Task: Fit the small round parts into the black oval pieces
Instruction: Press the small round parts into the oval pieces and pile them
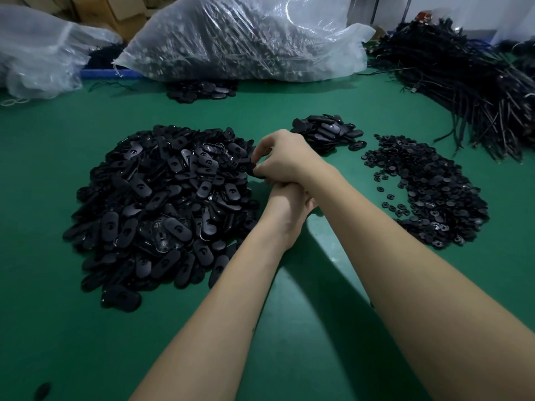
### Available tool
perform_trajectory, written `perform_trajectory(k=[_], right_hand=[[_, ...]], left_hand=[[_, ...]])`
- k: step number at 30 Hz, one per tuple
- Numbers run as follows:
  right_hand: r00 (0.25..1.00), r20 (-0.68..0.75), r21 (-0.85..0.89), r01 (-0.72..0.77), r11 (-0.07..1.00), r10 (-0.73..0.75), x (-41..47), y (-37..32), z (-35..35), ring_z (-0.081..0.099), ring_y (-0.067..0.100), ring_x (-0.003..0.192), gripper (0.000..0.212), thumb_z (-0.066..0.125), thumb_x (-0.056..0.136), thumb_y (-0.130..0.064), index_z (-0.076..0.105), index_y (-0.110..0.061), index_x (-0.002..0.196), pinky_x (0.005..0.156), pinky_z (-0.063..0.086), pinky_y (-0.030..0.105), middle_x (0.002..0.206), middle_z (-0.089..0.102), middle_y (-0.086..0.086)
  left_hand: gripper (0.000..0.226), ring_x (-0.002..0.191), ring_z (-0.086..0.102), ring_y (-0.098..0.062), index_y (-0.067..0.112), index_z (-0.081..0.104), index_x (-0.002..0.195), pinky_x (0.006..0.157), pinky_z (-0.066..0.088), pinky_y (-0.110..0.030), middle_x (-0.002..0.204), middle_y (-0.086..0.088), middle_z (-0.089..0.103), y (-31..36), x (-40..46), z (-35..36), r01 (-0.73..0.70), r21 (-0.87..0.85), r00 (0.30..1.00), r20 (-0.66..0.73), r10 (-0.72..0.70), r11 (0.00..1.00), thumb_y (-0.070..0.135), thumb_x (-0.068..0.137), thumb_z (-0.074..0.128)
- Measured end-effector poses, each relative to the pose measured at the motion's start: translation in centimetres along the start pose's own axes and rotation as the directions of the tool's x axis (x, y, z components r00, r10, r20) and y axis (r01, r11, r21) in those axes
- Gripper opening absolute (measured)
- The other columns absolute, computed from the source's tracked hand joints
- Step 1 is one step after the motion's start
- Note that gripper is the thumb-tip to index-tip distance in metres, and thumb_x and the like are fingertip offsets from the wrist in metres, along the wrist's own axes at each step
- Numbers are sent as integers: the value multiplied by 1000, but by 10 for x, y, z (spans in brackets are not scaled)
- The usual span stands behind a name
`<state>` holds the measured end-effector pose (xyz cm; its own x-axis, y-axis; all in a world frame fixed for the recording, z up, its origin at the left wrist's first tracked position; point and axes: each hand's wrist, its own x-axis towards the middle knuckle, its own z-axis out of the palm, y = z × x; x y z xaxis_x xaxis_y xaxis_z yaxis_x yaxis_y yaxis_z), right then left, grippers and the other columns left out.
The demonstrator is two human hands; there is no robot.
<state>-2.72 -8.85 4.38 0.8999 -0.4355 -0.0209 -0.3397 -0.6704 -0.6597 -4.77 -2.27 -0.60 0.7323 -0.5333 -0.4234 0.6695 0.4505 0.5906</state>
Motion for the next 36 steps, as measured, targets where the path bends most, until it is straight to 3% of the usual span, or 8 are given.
perform_trajectory(k=[2,5,11,17,23,27,31,36], right_hand=[[999,-36,47,-8,999,10,-5,8,-8,75,16,81,15,69,90,-10,74,-24,94,76,62,28,92,72,-2],[992,-120,114,-13,993,26,-17,23,-26,72,8,81,15,69,90,-16,76,-29,91,78,60,25,87,74,-7],[972,-179,427,-60,902,150,-55,72,-48,68,11,69,15,70,91,-8,80,-20,92,77,61,28,84,78,4],[977,-54,544,-143,827,205,-78,97,-72,73,16,74,11,72,93,-5,81,-11,97,80,63,27,90,78,13],[933,-210,-11,-300,954,291,-93,130,-106,73,6,63,10,75,91,-24,80,-31,86,62,54,17,69,75,-13],[947,-81,-89,-318,944,311,-101,135,-106,72,4,62,8,86,80,-30,80,-34,84,62,55,18,74,76,-15],[950,-114,-157,-307,939,291,-99,132,-101,62,-3,50,8,87,79,-29,80,-33,80,62,50,20,83,72,-14],[954,-127,-270,-296,916,271,-97,126,-97,63,10,73,3,80,86,-25,79,-25,83,69,50,27,86,70,-3]], left_hand=[[36,109,62,-23,-4,46,138,81,57,-26,121,-11,64,-2,6,0,20,86,980,193,-37,996,-1,105,33],[21,93,69,-21,-2,64,104,73,60,-24,94,-10,73,-4,10,0,-77,293,962,275,-7,953,-3,101,43],[17,81,74,-15,6,57,119,73,58,-23,99,-11,73,-1,10,-2,-105,258,966,257,37,960,12,104,52],[16,83,71,-13,10,73,105,76,56,-18,99,-9,75,-3,5,-2,-161,387,954,296,43,908,3,97,61],[17,86,75,-18,4,73,105,78,58,-20,101,-15,76,-3,5,-2,-153,361,961,270,54,920,-1,97,59],[21,90,75,-20,-1,70,113,80,59,-22,100,-15,77,-3,5,-1,-148,352,961,270,51,924,4,101,54],[24,92,75,-19,-3,67,117,80,59,-21,105,-15,76,-2,3,-1,-151,367,958,284,44,918,6,103,51],[23,93,75,-19,-5,66,116,79,58,-21,106,-16,76,-1,3,-2,-146,370,957,287,37,918,5,103,50]])
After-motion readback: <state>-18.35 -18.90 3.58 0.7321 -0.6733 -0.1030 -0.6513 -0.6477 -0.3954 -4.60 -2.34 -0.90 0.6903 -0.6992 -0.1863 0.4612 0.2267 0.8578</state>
